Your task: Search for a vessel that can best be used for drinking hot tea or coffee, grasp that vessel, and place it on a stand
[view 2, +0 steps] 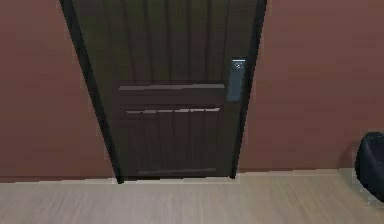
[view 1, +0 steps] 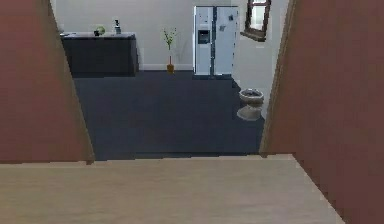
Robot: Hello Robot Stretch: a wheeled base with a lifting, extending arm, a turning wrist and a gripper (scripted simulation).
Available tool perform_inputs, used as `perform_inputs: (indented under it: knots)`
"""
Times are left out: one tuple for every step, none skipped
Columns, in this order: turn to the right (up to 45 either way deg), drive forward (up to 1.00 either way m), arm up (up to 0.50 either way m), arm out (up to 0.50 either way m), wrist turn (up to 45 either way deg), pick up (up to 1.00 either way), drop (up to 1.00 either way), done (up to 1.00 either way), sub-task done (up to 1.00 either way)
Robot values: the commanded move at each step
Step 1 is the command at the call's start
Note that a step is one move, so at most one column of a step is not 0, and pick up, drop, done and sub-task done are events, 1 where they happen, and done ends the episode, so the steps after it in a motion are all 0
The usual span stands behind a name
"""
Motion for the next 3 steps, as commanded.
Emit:
perform_inputs:
  knots:
    - [-9.0, 0.00, 0.00, 0.00, 0.0, 0.00, 0.00, 0.00, 0.00]
    - [0.0, 0.30, 0.00, 0.00, 0.0, 0.00, 0.00, 0.00, 0.00]
    - [-9.0, 0.00, 0.00, 0.00, 0.0, 0.00, 0.00, 0.00, 0.00]
